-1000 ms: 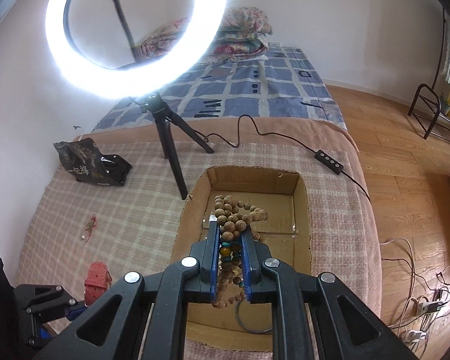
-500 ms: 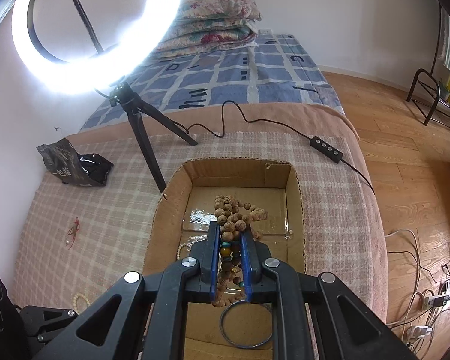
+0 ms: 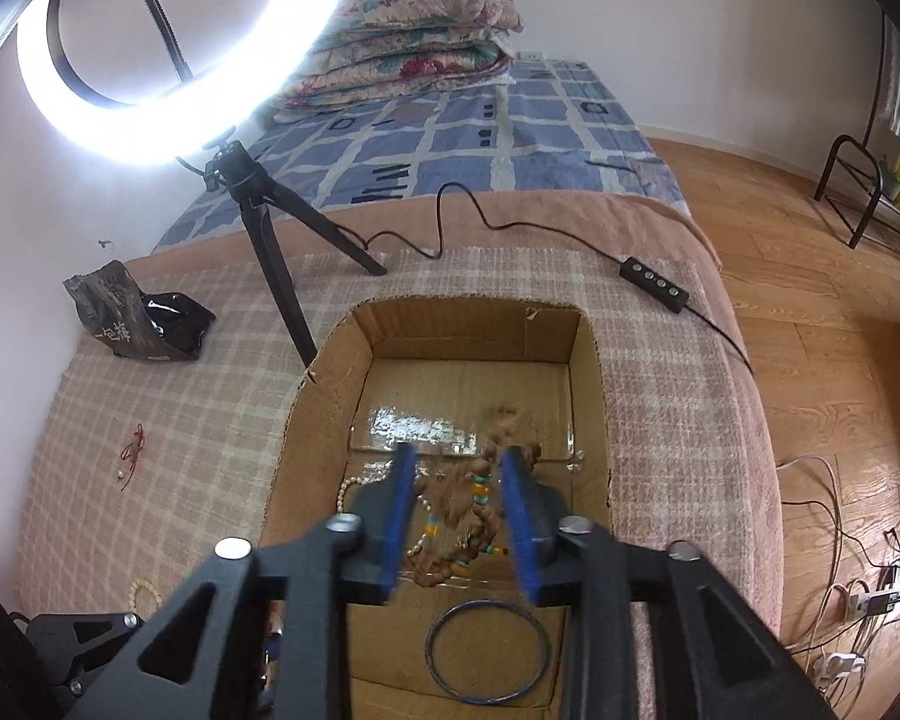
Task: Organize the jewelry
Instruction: 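Open both tools to release the watch and beads into the box, then close the left tool on the green jade pendant while the right tool grips the cream bead bracelet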
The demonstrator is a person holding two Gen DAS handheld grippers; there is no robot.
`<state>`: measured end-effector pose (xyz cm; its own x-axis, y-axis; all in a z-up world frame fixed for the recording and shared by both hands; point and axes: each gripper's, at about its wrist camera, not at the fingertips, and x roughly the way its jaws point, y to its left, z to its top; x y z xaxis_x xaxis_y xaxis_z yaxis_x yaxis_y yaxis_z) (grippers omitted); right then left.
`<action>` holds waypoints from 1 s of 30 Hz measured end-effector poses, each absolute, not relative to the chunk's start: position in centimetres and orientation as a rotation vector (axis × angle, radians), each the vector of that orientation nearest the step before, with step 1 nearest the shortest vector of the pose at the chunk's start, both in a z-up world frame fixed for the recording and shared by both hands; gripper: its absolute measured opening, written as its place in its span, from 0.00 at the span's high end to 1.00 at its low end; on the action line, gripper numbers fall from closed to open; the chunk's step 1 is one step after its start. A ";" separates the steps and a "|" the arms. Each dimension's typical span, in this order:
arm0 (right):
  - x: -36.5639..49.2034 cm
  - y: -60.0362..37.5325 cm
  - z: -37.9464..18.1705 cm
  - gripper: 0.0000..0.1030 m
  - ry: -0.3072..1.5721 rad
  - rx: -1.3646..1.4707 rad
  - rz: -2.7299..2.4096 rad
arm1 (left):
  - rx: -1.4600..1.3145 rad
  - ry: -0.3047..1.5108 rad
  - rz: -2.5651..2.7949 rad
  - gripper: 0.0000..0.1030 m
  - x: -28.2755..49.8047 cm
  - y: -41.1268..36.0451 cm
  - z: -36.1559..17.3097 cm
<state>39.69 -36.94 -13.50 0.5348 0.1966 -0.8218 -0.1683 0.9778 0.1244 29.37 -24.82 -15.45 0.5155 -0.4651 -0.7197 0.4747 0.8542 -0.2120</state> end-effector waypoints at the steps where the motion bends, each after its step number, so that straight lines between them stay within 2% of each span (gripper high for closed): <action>1: 39.6 -37.0 -13.3 0.42 0.974 0.031 0.210 | 0.016 0.850 -0.561 0.55 29.2 -24.7 -15.4; 2: 39.5 -37.1 -13.0 0.29 0.965 0.030 0.199 | 0.027 0.840 -0.553 0.54 29.0 -24.7 -15.2; 3: 39.4 -37.1 -12.8 0.20 0.955 0.030 0.189 | 0.039 0.833 -0.547 0.49 28.8 -24.8 -15.1; 4: 39.4 -37.1 -12.6 0.17 0.947 0.029 0.179 | 0.042 0.830 -0.549 0.41 28.7 -24.8 -15.0; 6: 39.3 -37.1 -12.3 0.11 0.944 0.032 0.167 | 0.039 0.822 -0.552 0.37 28.5 -24.7 -14.8; 12: 38.8 -36.6 -11.6 0.03 0.939 0.021 0.143 | 0.040 0.818 -0.549 0.36 28.1 -24.4 -14.2; 30: 36.1 -35.5 -8.5 0.03 0.890 0.042 0.118 | 0.031 0.802 -0.539 0.35 25.8 -20.7 -12.3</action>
<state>36.10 -35.46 -8.50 0.6232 0.1200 -0.7728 -0.0852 0.9927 0.0854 25.78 -20.74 -12.34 0.5687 -0.4473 -0.6903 0.4706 0.8652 -0.1730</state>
